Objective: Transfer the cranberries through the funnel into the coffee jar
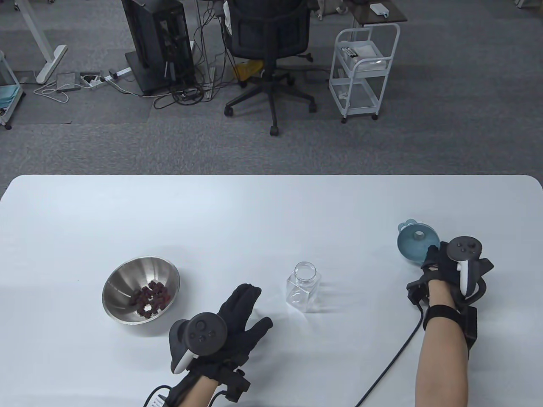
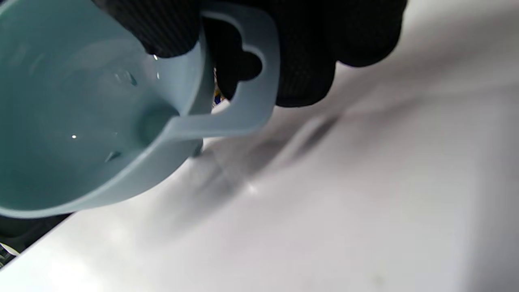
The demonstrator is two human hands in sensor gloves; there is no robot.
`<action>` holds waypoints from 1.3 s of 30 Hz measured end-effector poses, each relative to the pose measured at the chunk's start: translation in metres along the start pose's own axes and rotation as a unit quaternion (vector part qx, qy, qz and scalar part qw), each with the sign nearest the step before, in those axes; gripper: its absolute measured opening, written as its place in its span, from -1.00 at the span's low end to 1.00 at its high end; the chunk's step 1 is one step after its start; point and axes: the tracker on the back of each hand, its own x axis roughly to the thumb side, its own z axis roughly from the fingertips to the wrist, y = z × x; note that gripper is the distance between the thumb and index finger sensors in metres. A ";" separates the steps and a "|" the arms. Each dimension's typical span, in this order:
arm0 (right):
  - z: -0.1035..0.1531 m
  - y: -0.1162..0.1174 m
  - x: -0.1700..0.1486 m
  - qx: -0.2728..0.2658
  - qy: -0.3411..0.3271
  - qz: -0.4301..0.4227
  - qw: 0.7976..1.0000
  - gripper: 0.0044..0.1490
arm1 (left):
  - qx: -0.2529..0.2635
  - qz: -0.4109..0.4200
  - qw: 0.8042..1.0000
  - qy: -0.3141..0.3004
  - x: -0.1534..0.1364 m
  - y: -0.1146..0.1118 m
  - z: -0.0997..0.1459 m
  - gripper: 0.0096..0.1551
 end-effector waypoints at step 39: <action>0.166 -0.107 0.170 0.109 -0.246 -0.039 0.962 -0.50 | -0.017 0.011 1.000 0.014 -0.009 -0.002 -0.003 -0.07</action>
